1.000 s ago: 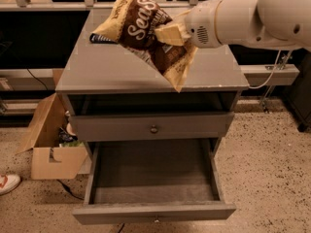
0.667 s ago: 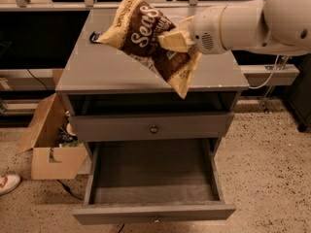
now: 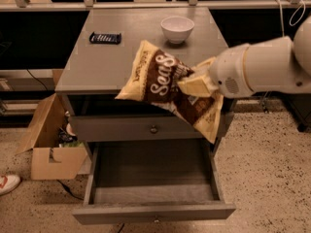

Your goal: Place brown chip bag into middle drawer

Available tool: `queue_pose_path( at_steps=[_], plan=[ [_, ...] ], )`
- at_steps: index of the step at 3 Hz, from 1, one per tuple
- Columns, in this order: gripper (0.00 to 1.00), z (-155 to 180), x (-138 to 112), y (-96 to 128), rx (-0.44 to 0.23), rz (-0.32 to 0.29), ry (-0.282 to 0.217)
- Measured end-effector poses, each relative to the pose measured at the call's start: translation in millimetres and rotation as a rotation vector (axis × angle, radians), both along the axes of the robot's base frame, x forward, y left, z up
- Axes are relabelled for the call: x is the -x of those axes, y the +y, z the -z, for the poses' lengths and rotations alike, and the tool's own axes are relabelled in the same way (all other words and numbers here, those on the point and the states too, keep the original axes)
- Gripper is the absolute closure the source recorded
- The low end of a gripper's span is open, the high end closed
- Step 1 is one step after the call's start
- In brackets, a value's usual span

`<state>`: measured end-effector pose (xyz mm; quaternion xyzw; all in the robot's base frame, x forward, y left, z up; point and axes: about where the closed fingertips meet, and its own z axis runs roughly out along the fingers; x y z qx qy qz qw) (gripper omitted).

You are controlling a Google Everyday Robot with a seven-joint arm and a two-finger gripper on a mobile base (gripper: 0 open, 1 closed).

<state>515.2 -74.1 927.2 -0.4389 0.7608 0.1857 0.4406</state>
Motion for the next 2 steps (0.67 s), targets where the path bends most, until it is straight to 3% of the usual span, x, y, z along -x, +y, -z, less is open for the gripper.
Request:
queue_pose_path(
  at_steps=[1, 2],
  plan=[
    [1.0, 77.7, 31.0, -21.2, 0.072, 0.04, 0.129],
    [1.0, 78.0, 31.1, -21.2, 0.072, 0.04, 0.129]
  ],
)
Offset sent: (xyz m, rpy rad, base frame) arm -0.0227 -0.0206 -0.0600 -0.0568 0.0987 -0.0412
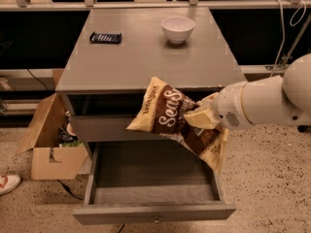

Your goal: Place brown chip bag into middle drawer

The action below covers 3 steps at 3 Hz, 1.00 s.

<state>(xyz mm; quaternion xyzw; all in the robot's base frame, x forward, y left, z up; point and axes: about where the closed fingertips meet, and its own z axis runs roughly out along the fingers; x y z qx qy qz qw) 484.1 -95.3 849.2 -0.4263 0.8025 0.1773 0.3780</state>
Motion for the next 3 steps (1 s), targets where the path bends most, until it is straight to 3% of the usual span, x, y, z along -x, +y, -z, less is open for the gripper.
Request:
queue_pose_path(
  at_steps=[1, 2, 3],
  plan=[
    [1.0, 17.1, 4.0, -2.9, -0.006, -0.005, 0.022],
    [1.0, 75.2, 9.3, -18.2, -0.038, -0.002, 0.066],
    [1.0, 153.4, 11.2, -30.3, -0.073, 0.004, 0.142]
  ],
)
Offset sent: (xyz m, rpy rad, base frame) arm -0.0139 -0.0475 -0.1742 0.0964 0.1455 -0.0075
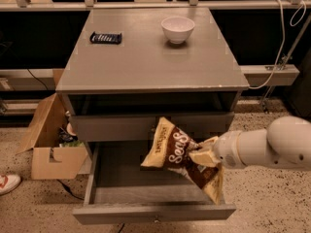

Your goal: Place brown chip bag into middle drawer

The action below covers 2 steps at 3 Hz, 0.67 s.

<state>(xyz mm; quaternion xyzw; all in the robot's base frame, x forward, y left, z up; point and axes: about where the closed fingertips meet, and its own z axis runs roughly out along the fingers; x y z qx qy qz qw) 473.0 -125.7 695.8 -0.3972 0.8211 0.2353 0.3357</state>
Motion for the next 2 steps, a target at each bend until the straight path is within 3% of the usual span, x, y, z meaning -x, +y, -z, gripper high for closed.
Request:
queue_pose_path(
  at_steps=[1, 2],
  plan=[
    [1.0, 81.3, -2.4, -4.9, -0.018, 0.024, 0.08],
    [1.0, 81.4, -2.4, -5.0, -0.018, 0.024, 0.08]
  ],
)
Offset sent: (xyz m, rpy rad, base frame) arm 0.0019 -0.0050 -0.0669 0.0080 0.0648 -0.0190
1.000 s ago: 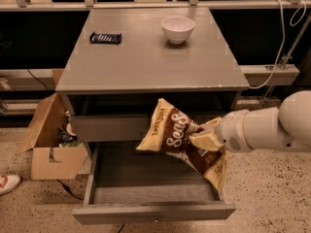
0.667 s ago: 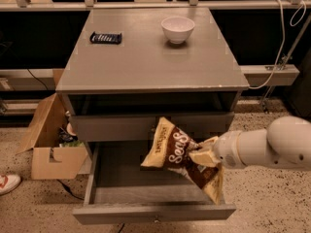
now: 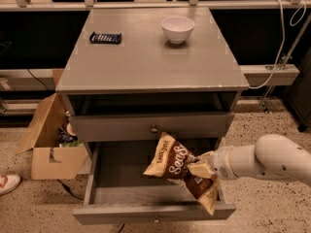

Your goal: Place brown chip bag into middle drawer

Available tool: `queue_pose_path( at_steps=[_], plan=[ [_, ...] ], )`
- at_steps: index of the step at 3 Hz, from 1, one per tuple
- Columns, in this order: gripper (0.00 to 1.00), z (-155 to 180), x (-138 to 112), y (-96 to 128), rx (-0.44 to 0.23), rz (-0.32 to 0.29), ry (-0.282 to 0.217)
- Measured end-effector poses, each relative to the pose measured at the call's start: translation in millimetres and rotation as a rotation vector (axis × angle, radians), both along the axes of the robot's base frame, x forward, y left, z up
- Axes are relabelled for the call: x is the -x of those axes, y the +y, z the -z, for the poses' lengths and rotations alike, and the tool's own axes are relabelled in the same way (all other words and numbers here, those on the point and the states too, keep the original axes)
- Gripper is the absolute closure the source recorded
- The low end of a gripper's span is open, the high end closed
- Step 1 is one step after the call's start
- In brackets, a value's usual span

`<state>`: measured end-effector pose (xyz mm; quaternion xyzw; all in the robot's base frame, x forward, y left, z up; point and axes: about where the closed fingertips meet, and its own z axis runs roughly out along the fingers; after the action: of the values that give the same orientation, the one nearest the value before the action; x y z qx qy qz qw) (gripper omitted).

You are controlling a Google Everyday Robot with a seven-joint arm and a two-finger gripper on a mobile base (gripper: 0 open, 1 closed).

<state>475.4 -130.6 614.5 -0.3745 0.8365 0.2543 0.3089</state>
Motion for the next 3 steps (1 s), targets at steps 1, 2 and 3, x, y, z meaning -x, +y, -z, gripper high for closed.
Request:
queue_pose_path(
  at_steps=[1, 2, 3],
  plan=[
    [1.0, 51.9, -26.9, -11.0, 0.06, 0.038, 0.007],
    [1.0, 101.1, -49.3, -19.1, 0.067, 0.064, 0.02],
    [0.96, 142.0, -66.9, -14.9, 0.028, 0.045, 0.04]
  ],
)
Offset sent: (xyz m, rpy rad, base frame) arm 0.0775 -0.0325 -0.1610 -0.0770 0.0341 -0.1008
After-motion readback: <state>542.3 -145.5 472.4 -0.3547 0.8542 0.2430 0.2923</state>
